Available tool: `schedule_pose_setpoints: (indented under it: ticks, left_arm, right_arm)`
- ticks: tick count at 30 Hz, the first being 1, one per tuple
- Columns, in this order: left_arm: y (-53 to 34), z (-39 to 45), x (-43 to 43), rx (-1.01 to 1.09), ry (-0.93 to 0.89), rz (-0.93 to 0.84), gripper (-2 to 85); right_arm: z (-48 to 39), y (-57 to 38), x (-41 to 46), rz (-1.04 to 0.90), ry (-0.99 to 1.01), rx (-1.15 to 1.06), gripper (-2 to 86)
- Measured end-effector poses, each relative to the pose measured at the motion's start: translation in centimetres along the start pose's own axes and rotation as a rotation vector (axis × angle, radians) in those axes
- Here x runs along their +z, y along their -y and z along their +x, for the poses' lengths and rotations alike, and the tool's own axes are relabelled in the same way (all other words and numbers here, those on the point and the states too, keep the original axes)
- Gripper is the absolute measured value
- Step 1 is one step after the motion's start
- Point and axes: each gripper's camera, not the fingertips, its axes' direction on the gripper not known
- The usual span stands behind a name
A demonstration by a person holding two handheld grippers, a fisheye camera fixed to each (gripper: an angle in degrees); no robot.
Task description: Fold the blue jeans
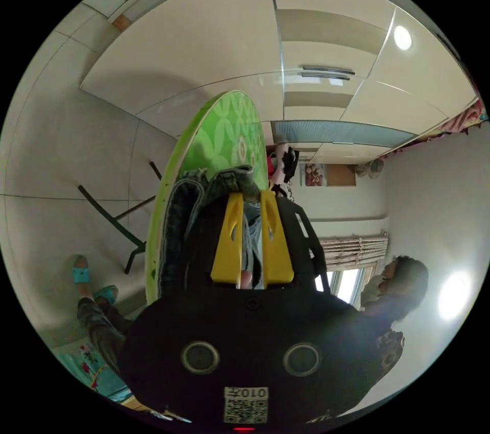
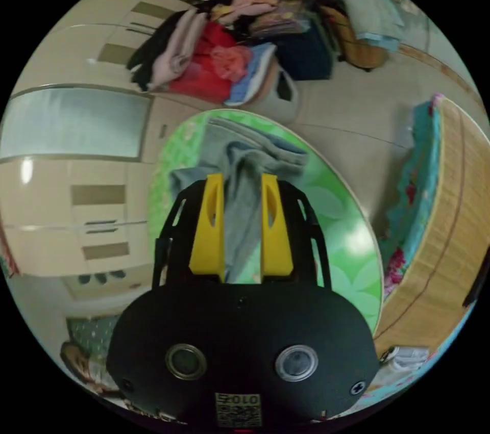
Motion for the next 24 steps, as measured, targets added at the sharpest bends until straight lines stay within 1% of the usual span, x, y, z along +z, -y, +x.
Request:
schedule_pose_setpoints:
  ticks: [1,4,5,6,7,8,9,11,13,14,18,20,21,23,24]
  left_arm:
    - [-0.5,0.8,0.2,0.025,0.015,0.012,6.2]
    - [-2.5,4.5,0.3,0.155,0.127,0.08,4.6]
    - [-3.5,6.0,0.7,0.214,0.17,0.096,3.8]
    - [-3.9,6.6,1.0,0.234,0.2,0.093,3.5]
    - [-4.7,7.4,2.2,0.253,0.268,0.076,2.7]
    - [-5.4,7.6,3.5,0.26,0.317,0.053,2.0]
    - [-5.5,7.6,4.2,0.263,0.333,0.04,1.7]
    - [-5.6,7.1,6.5,0.256,0.367,0.018,0.7]
    - [-5.1,7.0,7.7,0.28,0.389,0.027,0.3]
    - [-4.5,7.0,8.6,0.295,0.41,0.022,0.1]
    - [-0.9,7.6,12.2,0.383,0.428,-0.086,-0.1]
    - [3.0,8.7,15.1,0.44,0.522,-0.141,-0.1]
    - [4.2,9.1,16.0,0.456,0.555,-0.148,-0.1]
    - [9.3,10.2,20.3,0.501,0.593,-0.239,-0.2]
    - [10.4,10.6,21.2,0.504,0.615,-0.232,-0.2]
  right_arm:
    - [0.3,-0.6,0.5,0.02,0.035,-0.009,13.7]
    - [0.1,-1.5,2.1,0.006,0.16,-0.044,14.5]
    - [0.0,-1.5,2.6,-0.013,0.159,-0.047,14.3]
    - [-0.4,-1.9,3.0,0.008,0.129,-0.059,12.4]
    - [-0.8,-2.3,3.2,0.024,0.063,-0.049,9.5]
    - [-0.9,-2.4,3.4,0.011,0.036,-0.048,7.7]
    - [-1.2,-2.7,3.7,-0.011,0.022,-0.067,5.4]
    - [-1.3,-3.5,2.9,-0.016,0.065,-0.07,4.5]
    - [-1.0,-5.9,0.3,0.013,0.16,-0.087,3.8]
    - [-0.8,-6.7,-0.5,0.025,0.167,-0.089,3.7]
    - [1.8,-14.4,-6.6,0.055,0.054,-0.064,3.2]
    - [3.5,-18.4,-8.7,0.039,0.003,-0.025,3.3]
    - [4.6,-21.2,-9.4,0.0,-0.026,0.01,3.4]
    - [6.0,-25.5,-9.1,-0.147,-0.037,0.049,3.8]
    - [6.5,-28.4,-8.8,-0.245,-0.051,0.05,3.9]
